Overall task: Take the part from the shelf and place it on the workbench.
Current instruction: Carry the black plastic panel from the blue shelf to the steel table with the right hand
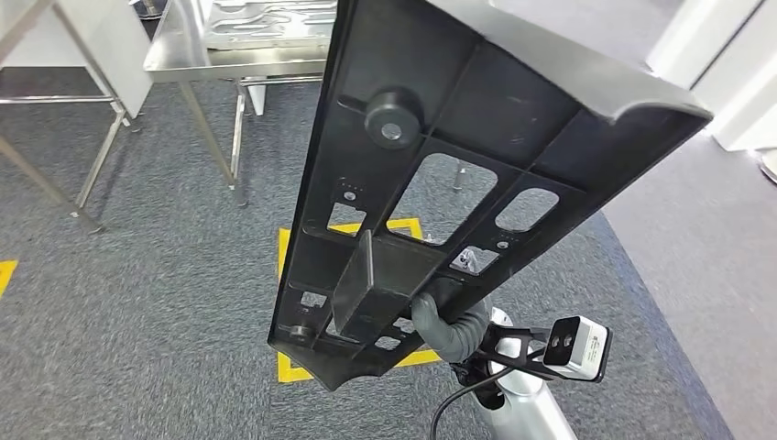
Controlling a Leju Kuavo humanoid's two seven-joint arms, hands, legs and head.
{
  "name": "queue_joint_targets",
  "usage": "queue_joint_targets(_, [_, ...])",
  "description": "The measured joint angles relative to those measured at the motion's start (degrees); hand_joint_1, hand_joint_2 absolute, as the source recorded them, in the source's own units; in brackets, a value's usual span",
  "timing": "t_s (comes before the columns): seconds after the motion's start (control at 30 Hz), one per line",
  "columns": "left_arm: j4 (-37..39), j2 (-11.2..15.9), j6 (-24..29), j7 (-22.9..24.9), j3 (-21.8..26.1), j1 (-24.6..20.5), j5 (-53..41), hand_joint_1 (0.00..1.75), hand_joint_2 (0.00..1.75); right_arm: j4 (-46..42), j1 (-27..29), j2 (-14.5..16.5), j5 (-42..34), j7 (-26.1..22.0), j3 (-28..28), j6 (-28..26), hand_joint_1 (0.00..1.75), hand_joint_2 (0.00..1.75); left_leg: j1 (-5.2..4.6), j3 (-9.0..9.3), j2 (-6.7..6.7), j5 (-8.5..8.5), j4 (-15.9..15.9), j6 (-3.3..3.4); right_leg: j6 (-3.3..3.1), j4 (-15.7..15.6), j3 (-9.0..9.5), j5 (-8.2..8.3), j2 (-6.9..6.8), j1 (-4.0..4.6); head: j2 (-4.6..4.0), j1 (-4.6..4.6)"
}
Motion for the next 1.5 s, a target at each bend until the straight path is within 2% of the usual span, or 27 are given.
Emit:
queue_joint_targets(0.03, [0.0,0.0,0.0,0.0,0.1,0.0,0.0,0.0,0.0,0.1,0.1,0.0,0.0,0.0,0.0,0.0,1.75,1.75,-0.13,0.02,-0.85,0.02,0.0,0.02,-0.27,-0.3,-0.16,1.03,0.13,0.04,0.0,0.0])
queue_joint_targets(0.07, [0.0,0.0,0.0,0.0,0.2,0.1,0.0,0.0,0.0,0.1,0.1,0.0,0.0,0.0,0.0,0.0,1.75,1.75,-0.27,0.08,-1.74,0.03,0.0,0.02,-0.68,-3.1,0.93,3.12,0.5,0.12,0.0,0.0])
queue_joint_targets(0.1, [0.0,0.0,0.0,0.0,0.2,0.1,0.0,0.0,0.0,0.1,0.1,0.0,0.0,0.0,0.0,0.0,1.75,1.75,-0.37,0.14,-2.58,0.05,0.1,0.0,-1.23,-7.4,2.77,5.54,1.49,0.21,0.0,-0.01])
queue_joint_targets(0.17, [0.0,-0.1,0.0,0.0,0.3,0.0,0.0,0.0,0.0,0.1,0.1,0.0,0.0,0.0,-0.1,0.0,1.75,1.75,-0.49,0.07,-4.08,0.18,0.1,-0.28,-2.15,-14.6,5.95,8.46,3.84,0.34,0.0,-0.01])
queue_joint_targets(0.2, [0.0,-0.1,0.0,0.0,0.3,0.0,0.0,0.0,0.0,0.1,0.1,0.0,0.0,0.0,-0.1,0.0,1.75,1.75,-0.39,-0.08,-4.7,0.29,0.1,-0.54,-2.38,-16.1,6.62,8.86,4.47,0.42,0.0,-0.01])
queue_joint_targets(0.27, [0.0,-0.1,0.0,0.0,0.3,0.2,0.0,0.0,0.0,0.1,0.1,0.1,0.0,0.0,-0.1,0.0,1.75,1.75,-0.21,-0.42,-5.92,0.56,-0.1,-1.27,-2.47,-16.8,6.82,8.97,3.68,0.51,0.0,-0.01])
queue_joint_targets(0.3, [0.0,-0.1,-0.2,0.0,0.3,0.3,-0.1,0.0,0.0,0.1,0.1,0.2,0.0,0.0,-0.1,0.0,1.75,1.75,-0.2,-0.53,-5.73,0.53,0.0,-1.53,-2.54,-17.2,7.0,9.16,2.94,0.42,0.0,0.0])
queue_joint_targets(0.33, [0.0,-0.2,-0.4,-0.1,0.3,0.4,-0.2,0.0,0.0,0.1,0.1,0.3,0.1,0.0,-0.1,0.0,1.75,1.75,-0.32,-0.89,-4.59,-0.01,0.7,-1.75,-2.72,-17.7,7.23,9.37,2.2,0.28,0.0,-0.01])
queue_joint_targets(0.37, [0.0,-0.2,-0.6,-0.2,0.3,0.4,-0.3,0.0,0.0,0.1,0.1,0.5,0.2,0.0,-0.1,0.0,1.75,1.75,-0.44,-1.75,-2.81,-1.18,2.5,-1.95,-2.9,-18.1,7.45,9.56,1.4,0.12,0.0,-0.02])
queue_joint_targets(0.43, [0.0,-0.3,-1.2,-0.4,0.3,0.0,-0.4,0.0,0.0,0.1,0.4,0.7,0.4,0.0,-0.3,0.1,1.75,1.75,-0.3,-4.95,0.89,-4.95,9.5,-2.42,-3.16,-18.4,7.66,9.61,-0.03,0.16,0.0,-0.03])
queue_joint_targets(0.5, [0.0,-0.4,-1.6,-0.5,0.3,-0.1,-0.5,0.0,0.0,0.1,1.0,0.8,0.1,0.0,-0.5,0.2,1.75,1.75,0.15,-7.7,2.0,-7.25,15.5,-3.02,-3.1,-18.4,7.66,9.5,-1.29,0.22,0.0,-0.03])
queue_joint_targets(0.53, [0.0,-0.5,-1.7,-0.5,0.3,-0.1,-0.5,0.0,0.0,0.1,1.3,0.9,-0.2,0.0,-0.8,0.3,1.75,1.75,0.39,-7.62,2.17,-6.85,15.7,-3.28,-3.0,-18.3,7.66,9.43,-1.79,0.19,0.0,-0.03])
queue_joint_targets(0.57, [0.0,-0.5,-1.9,-0.4,0.3,0.0,-0.5,0.0,0.0,-0.1,1.5,1.1,-0.7,0.0,-1.1,0.6,1.75,1.75,0.63,-6.27,2.32,-5.43,13.6,-3.49,-2.84,-18.2,7.68,9.32,-2.12,0.13,0.0,-0.03])
queue_joint_targets(0.63, [0.0,-0.4,-2.3,-0.4,0.4,0.0,-0.5,0.0,0.0,-0.4,1.8,1.3,-1.4,0.0,-1.9,1.4,1.75,1.75,0.86,-1.59,2.87,-2.24,5.4,-3.68,-2.3,-17.7,7.67,8.93,-2.53,0.08,0.0,-0.03])
queue_joint_targets(0.7, [0.0,-0.3,-2.9,-0.8,0.5,0.0,-0.5,0.0,0.0,-0.8,2.1,1.4,-1.7,0.0,-3.1,2.7,1.75,1.75,0.71,1.11,3.14,-1.19,0.5,-3.18,-1.67,-17.2,7.59,8.58,-2.7,0.26,0.0,-0.02])
queue_joint_targets(0.8, [0.0,-0.2,-3.6,-1.7,0.7,0.1,-0.8,0.0,0.0,-1.1,3.0,1.8,-1.6,0.0,-5.3,5.5,1.75,1.75,0.54,1.12,2.82,-1.28,0.2,-1.95,-0.74,-17.1,7.6,8.47,-2.64,0.23,0.0,-0.02])
queue_joint_targets(0.87, [0.0,-0.2,-3.8,-2.2,0.7,0.1,-0.9,0.0,0.0,-1.2,3.3,2.3,-1.3,0.0,-6.5,6.7,1.75,1.75,0.63,1.14,2.67,-1.09,0.0,-1.23,-0.14,-15.1,6.74,6.96,-1.75,-0.03,0.0,-0.02])
queue_joint_targets(0.97, [0.0,-0.2,-3.9,-2.8,0.7,-0.2,-1.3,0.0,0.0,-1.3,3.8,3.0,-0.9,0.0,-8.1,7.3,1.75,1.75,0.52,1.0,2.38,-0.98,-0.1,-0.61,0.21,-3.9,1.42,1.47,-0.36,-0.11,0.0,-0.01])
queue_joint_targets(1.0, [0.0,-0.2,-3.9,-2.9,0.7,-0.2,-1.5,0.0,0.0,-1.3,4.1,3.2,-0.9,0.0,-8.5,7.5,1.75,1.75,0.42,0.99,2.21,-0.98,-0.1,-0.54,0.19,-0.8,-0.19,0.63,-0.25,-0.1,0.0,-0.01])
queue_joint_targets(1.03, [0.0,-0.2,-4.0,-3.0,0.8,-0.2,-1.6,0.0,0.0,-1.3,4.4,3.3,-1.1,0.0,-8.8,7.6,1.75,1.75,0.34,1.02,2.05,-0.98,0.0,-0.52,0.07,0.1,-0.79,0.98,-0.22,-0.08,0.0,-0.01])
queue_joint_targets(1.07, [0.0,-0.2,-4.1,-3.1,0.8,-0.2,-1.7,0.0,0.0,-1.3,4.6,3.5,-1.4,0.0,-9.1,7.7,1.75,1.75,0.27,1.09,1.91,-0.99,0.0,-0.52,-0.14,-1.2,-0.32,2.38,-0.22,-0.04,0.0,-0.01])
queue_joint_targets(1.13, [0.0,-0.2,-4.3,-3.3,0.8,-0.2,-2.0,0.0,0.0,-1.3,4.6,3.6,-2.4,0.0,-9.4,8.0,1.75,1.75,0.15,1.31,1.81,-1.04,0.0,-0.59,-0.92,-9.2,3.28,6.57,-0.53,0.19,0.0,-0.01])
queue_joint_targets(1.2, [0.0,-0.2,-4.4,-3.5,0.8,-0.2,-2.3,0.0,0.0,-1.3,4.6,3.9,-3.4,0.0,-9.6,8.2,1.75,1.75,-0.08,1.36,1.87,-1.17,0.1,-0.95,-1.63,-15.5,6.05,8.87,-1.02,0.62,0.0,-0.01])
queue_joint_targets(1.27, [0.0,-0.2,-4.4,-3.5,0.8,-0.1,-2.6,0.0,0.0,-1.3,4.6,4.1,-4.2,0.0,-9.9,8.3,1.75,1.75,-0.13,1.38,2.17,-1.2,0.0,-1.6,-1.97,-16.7,6.35,9.09,-0.87,0.95,0.0,-0.01])
queue_joint_targets(1.33, [0.0,-0.2,-4.3,-3.5,0.9,-0.1,-2.7,0.0,0.0,-1.3,4.7,4.2,-4.6,0.0,-10.1,8.4,1.75,1.75,-0.09,1.46,2.49,-1.53,0.1,-2.22,-2.47,-17.3,6.55,9.52,-0.4,0.68,0.0,-0.01])
queue_joint_targets(1.37, [0.0,-0.2,-4.2,-3.6,1.0,-0.2,-2.8,0.0,0.0,-1.3,4.7,4.3,-4.8,0.0,-10.2,8.4,1.75,1.75,-0.08,1.03,2.55,-2.45,1.3,-2.46,-2.79,-17.6,6.71,9.75,-0.28,0.5,0.0,-0.02])
queue_joint_targets(1.5, [0.0,0.0,-4.1,-3.6,1.3,-0.2,-3.0,0.0,0.0,-1.3,4.8,4.5,-5.5,0.0,-10.3,8.7,1.75,1.75,0.11,-4.8,2.55,-8.85,14.4,-3.21,-3.26,-17.9,6.81,9.99,0.31,0.42,0.0,-0.03])
